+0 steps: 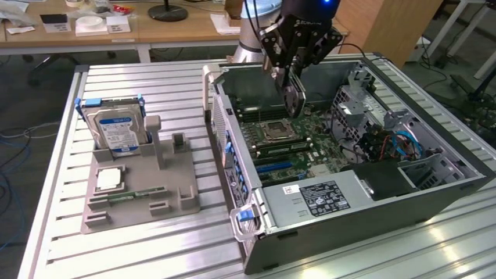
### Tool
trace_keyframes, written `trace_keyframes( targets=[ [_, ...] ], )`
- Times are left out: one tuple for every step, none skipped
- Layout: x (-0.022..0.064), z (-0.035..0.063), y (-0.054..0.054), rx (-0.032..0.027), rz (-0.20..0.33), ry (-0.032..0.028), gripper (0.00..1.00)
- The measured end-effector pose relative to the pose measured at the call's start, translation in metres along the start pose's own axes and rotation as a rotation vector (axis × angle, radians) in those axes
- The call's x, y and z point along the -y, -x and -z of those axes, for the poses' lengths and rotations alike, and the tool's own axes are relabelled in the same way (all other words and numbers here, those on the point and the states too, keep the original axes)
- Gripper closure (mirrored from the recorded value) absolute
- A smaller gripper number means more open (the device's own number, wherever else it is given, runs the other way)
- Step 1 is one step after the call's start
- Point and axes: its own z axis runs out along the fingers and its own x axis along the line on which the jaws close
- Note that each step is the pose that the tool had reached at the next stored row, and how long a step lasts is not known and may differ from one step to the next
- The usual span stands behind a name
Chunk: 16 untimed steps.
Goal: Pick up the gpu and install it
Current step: 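Pick up the gpu and move the gpu toward the slot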
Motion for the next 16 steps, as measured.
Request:
trace_keyframes(
  targets=[
    [0.0000,0.0000,0.001,0.0000,0.000,0.0000,0.73],
    [-0.0001,0.0000,0.003,0.0000,0.000,0.0000,0.73],
    [-0.0001,0.0000,0.004,0.0000,0.000,0.0000,0.73],
    [-0.0002,-0.0001,0.006,-0.0001,0.000,-0.0001,0.73],
    [-0.0002,-0.0001,0.007,0.0000,0.000,0.0000,0.73],
    [-0.0003,-0.0001,0.009,0.0000,0.000,-0.0001,0.73],
    [-0.0004,-0.0002,0.011,0.0000,0.000,-0.0001,0.73],
    [-0.0004,-0.0002,0.012,0.0000,0.000,0.0000,0.73],
    [-0.0005,-0.0002,0.014,0.0000,0.000,-0.0001,0.73],
    [-0.0006,-0.0003,0.016,0.0000,0.000,0.0000,0.73],
    [-0.0006,-0.0003,0.017,0.0000,0.000,-0.0001,0.73],
    [-0.0007,-0.0003,0.019,0.0000,0.000,0.0000,0.73],
    [-0.0008,-0.0004,0.021,0.0000,0.000,0.0000,0.73],
    [-0.0009,-0.0004,0.023,0.0000,0.000,0.0000,0.73],
    [-0.0009,-0.0004,0.025,0.0000,0.000,0.0001,0.73],
    [-0.0010,-0.0004,0.027,0.0000,0.000,0.0001,0.73]
  ],
)
